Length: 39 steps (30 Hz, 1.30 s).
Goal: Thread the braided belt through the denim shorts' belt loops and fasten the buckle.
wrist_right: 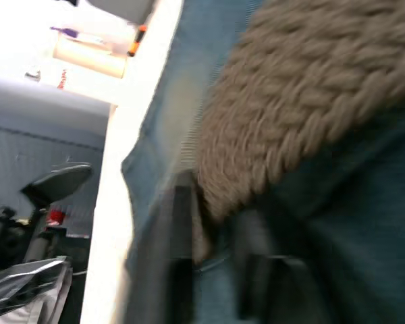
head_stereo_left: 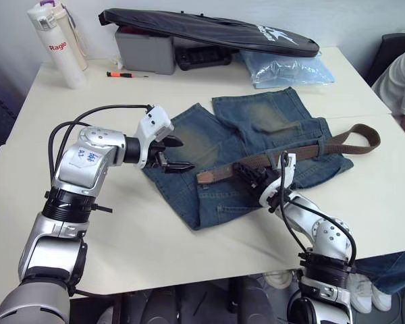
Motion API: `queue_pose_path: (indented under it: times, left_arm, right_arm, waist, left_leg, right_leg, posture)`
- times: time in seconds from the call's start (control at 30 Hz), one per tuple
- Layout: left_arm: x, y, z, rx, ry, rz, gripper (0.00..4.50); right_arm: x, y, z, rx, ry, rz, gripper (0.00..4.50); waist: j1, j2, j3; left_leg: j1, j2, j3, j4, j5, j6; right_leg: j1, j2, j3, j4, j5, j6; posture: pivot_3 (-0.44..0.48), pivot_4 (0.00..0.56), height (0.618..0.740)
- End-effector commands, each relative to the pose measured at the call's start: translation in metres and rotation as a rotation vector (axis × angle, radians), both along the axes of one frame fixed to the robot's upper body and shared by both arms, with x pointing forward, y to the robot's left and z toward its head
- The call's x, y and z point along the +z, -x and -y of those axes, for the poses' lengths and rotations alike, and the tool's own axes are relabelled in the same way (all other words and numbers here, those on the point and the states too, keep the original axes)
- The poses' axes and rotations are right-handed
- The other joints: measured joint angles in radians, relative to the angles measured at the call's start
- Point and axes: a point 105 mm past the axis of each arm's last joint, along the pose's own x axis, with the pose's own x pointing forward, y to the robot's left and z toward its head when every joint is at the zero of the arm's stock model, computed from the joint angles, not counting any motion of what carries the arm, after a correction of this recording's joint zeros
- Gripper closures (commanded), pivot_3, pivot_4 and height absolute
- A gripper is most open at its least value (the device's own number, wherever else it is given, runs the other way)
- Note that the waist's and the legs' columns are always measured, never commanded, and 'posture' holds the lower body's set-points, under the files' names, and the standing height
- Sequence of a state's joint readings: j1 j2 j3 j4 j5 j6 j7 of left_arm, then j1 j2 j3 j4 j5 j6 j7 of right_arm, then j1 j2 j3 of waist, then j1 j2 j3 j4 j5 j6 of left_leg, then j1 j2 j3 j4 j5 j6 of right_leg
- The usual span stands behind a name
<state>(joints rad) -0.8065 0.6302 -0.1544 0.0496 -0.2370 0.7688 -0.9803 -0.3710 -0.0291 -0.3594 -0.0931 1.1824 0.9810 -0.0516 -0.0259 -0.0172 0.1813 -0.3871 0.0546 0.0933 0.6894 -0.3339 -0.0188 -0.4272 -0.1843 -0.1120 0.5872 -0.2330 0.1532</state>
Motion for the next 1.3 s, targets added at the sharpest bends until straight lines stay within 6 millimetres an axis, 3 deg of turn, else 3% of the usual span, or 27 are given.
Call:
queue_pose_path:
  times: [0.03, 0.17, 0.4, 0.7, 0.87, 1.0, 1.13, 1.3]
  left_arm:
    - [0.011, 0.004, -0.005, 0.020, 0.031, 0.037, 0.00]
    - [0.005, 0.012, -0.010, 0.022, 0.017, 0.011, 0.00]
    - [0.007, 0.012, -0.013, 0.029, 0.009, 0.015, 0.00]
    - [0.008, 0.011, -0.012, 0.017, 0.002, 0.019, 0.00]
    - [0.009, 0.010, -0.010, 0.011, 0.002, 0.021, 0.00]
    - [0.010, 0.009, -0.007, 0.005, 0.004, 0.025, 0.00]
    - [0.010, 0.009, -0.007, 0.001, 0.002, 0.027, 0.00]
    - [0.009, 0.007, -0.005, -0.004, -0.003, 0.031, 0.00]
  right_arm:
    - [-0.021, 0.000, 0.000, -0.027, -0.035, -0.081, 4.44]
    - [-0.008, -0.002, 0.011, -0.062, -0.052, -0.034, 4.44]
    - [0.013, -0.008, 0.051, -0.157, 0.021, 0.050, 4.44]
    - [0.020, -0.008, 0.050, -0.169, -0.042, 0.072, 4.44]
    - [0.007, 0.001, 0.027, -0.070, 0.077, 0.049, 4.44]
    - [0.003, 0.007, 0.018, -0.026, 0.106, 0.047, 3.01]
    - [0.003, 0.011, 0.017, -0.014, 0.128, 0.044, 1.05]
    - [-0.005, 0.015, -0.001, 0.030, 0.126, 0.036, 1.05]
  waist:
    - [-0.002, -0.001, 0.000]
    - [-0.005, -0.001, 0.000]
    - [0.017, 0.001, 0.000]
    - [0.021, 0.001, 0.001]
    - [0.021, 0.001, 0.001]
    - [0.021, 0.001, 0.001]
    - [0.020, 0.002, 0.001]
    - [0.020, 0.002, 0.001]
  left_leg:
    - [0.000, 0.000, 0.000, 0.000, 0.000, 0.000]
    - [0.001, 0.001, 0.000, -0.001, 0.000, 0.000]
    - [0.000, 0.001, 0.000, 0.000, 0.000, -0.001]
    - [-0.001, 0.001, 0.001, -0.001, 0.000, -0.001]
    - [-0.001, 0.001, 0.001, -0.001, 0.000, -0.001]
    - [-0.001, 0.001, 0.001, -0.002, 0.000, -0.001]
    - [0.000, 0.001, 0.001, -0.002, 0.000, -0.001]
    - [0.000, 0.001, 0.001, -0.002, 0.000, -0.001]
  right_leg:
    - [0.000, 0.000, 0.000, 0.000, 0.000, 0.000]
    - [0.000, 0.001, 0.000, 0.000, 0.000, -0.001]
    - [0.000, 0.000, 0.000, 0.000, 0.000, -0.001]
    - [-0.001, 0.001, 0.000, 0.000, 0.000, -0.001]
    - [-0.001, 0.001, 0.000, 0.000, 0.000, -0.001]
    - [-0.001, 0.001, 0.000, -0.001, 0.000, -0.001]
    - [-0.002, 0.001, 0.000, -0.001, 0.000, -0.001]
    - [-0.001, 0.001, 0.000, -0.001, 0.000, -0.001]
  posture:
    - [0.000, 0.150, 0.740]
    - [0.000, 0.150, 0.740]
    - [0.000, 0.150, 0.740]
    - [0.000, 0.150, 0.740]
    - [0.000, 0.150, 0.740]
    - [0.000, 0.150, 0.740]
    - [0.000, 0.150, 0.740]
    - [0.000, 0.150, 0.740]
